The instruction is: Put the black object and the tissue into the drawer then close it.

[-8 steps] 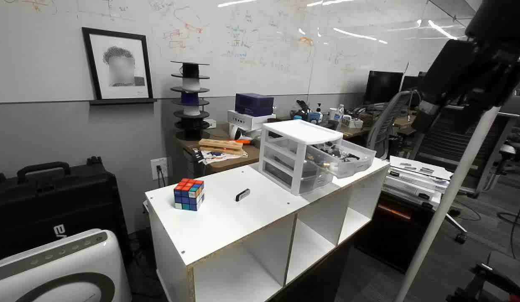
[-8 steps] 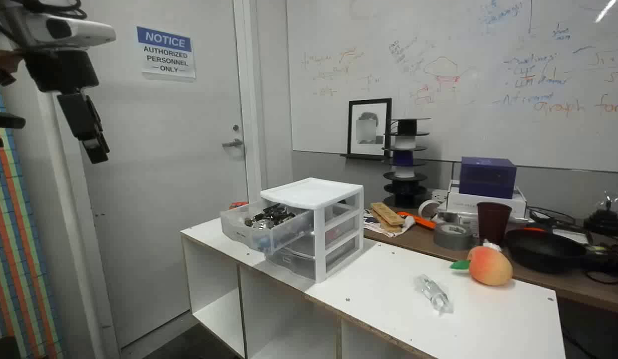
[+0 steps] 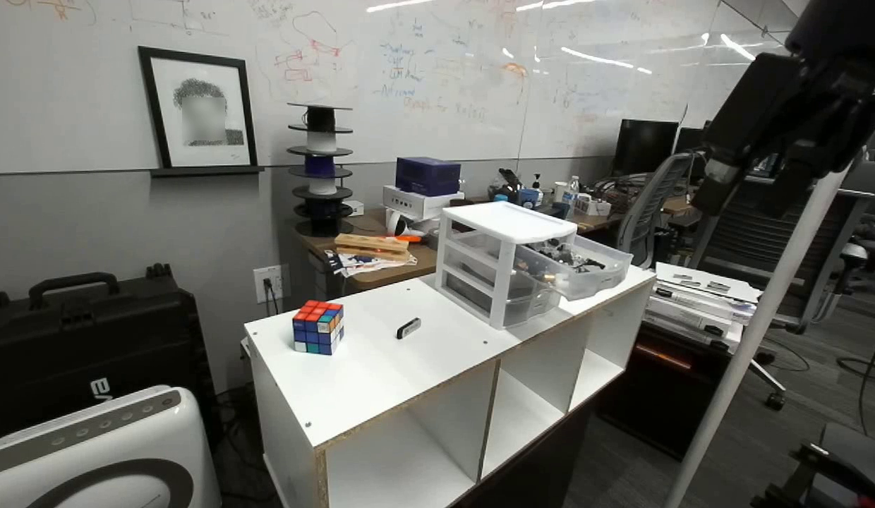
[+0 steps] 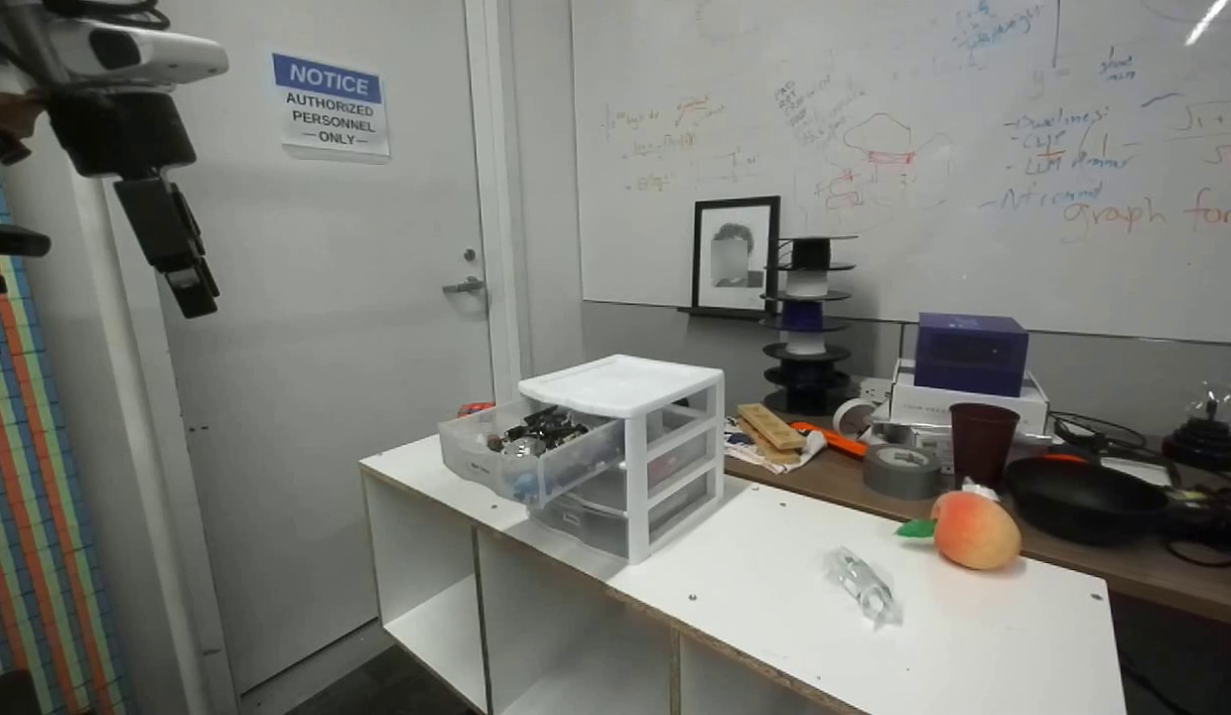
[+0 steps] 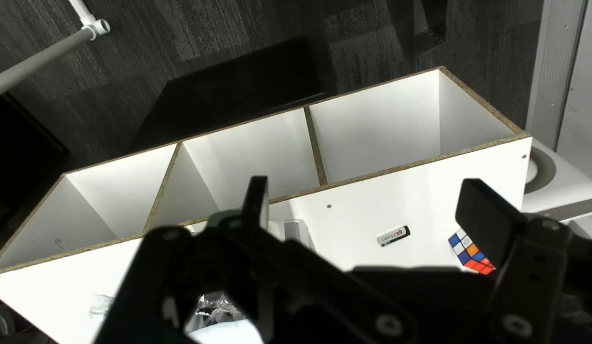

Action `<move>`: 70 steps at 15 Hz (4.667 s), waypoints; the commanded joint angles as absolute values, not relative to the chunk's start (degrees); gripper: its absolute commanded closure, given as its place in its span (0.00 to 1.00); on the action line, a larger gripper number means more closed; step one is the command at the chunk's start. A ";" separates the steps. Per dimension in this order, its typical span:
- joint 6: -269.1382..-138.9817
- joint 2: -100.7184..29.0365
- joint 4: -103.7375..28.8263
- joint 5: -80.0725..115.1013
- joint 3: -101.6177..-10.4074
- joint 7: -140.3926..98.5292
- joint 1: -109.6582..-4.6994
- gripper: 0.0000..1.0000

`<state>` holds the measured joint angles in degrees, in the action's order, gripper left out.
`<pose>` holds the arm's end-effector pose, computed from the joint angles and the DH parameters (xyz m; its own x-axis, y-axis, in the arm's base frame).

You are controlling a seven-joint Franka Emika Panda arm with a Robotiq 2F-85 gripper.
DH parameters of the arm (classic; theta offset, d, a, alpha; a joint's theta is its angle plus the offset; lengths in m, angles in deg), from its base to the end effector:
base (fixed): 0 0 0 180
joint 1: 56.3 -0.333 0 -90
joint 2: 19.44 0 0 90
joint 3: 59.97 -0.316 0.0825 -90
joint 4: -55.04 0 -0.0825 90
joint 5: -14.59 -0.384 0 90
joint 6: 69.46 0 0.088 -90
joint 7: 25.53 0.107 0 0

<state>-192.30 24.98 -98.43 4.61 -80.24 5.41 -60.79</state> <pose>0.3105 0.1528 0.4698 0.9406 -0.2519 0.2276 -0.2491 -0.9676 -0.0412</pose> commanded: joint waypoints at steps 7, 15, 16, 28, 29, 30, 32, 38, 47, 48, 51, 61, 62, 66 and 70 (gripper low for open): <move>-197.79 13.48 -91.53 12.04 -81.96 9.35 -54.84 0.00; -214.45 -13.28 -78.22 18.62 -83.18 18.14 -47.87 0.00; -214.77 -17.05 -75.95 20.40 -80.25 19.78 -51.22 0.00; -215.45 -42.65 -53.85 29.43 -63.57 35.87 -69.02 0.00; -215.37 -44.17 -52.46 28.55 -63.04 35.51 -69.56 0.00; -215.38 -45.94 -50.96 27.40 -62.87 34.96 -69.89 0.00; -215.80 -49.37 -47.97 26.49 -62.14 34.64 -70.88 0.00; -216.07 -58.96 -39.17 21.76 -61.47 33.18 -72.05 0.00; -214.23 -66.24 -30.64 16.01 -62.39 30.78 -71.80 0.34; -213.58 -66.39 -30.33 15.02 -62.93 30.10 -71.56 0.44; -211.82 -66.38 -29.99 13.70 -63.05 28.82 -71.96 0.66; -202.44 -62.31 -32.99 15.22 -61.20 29.20 -73.83 0.97; -200.51 -60.77 -33.96 15.57 -61.15 29.38 -74.30 0.97; -189.82 -52.89 -36.53 20.15 -61.29 29.77 -77.87 0.97; -186.11 -43.15 -40.38 26.29 -62.55 29.47 -80.77 0.97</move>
<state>-187.60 -52.22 -34.27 22.52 -62.37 29.59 -78.88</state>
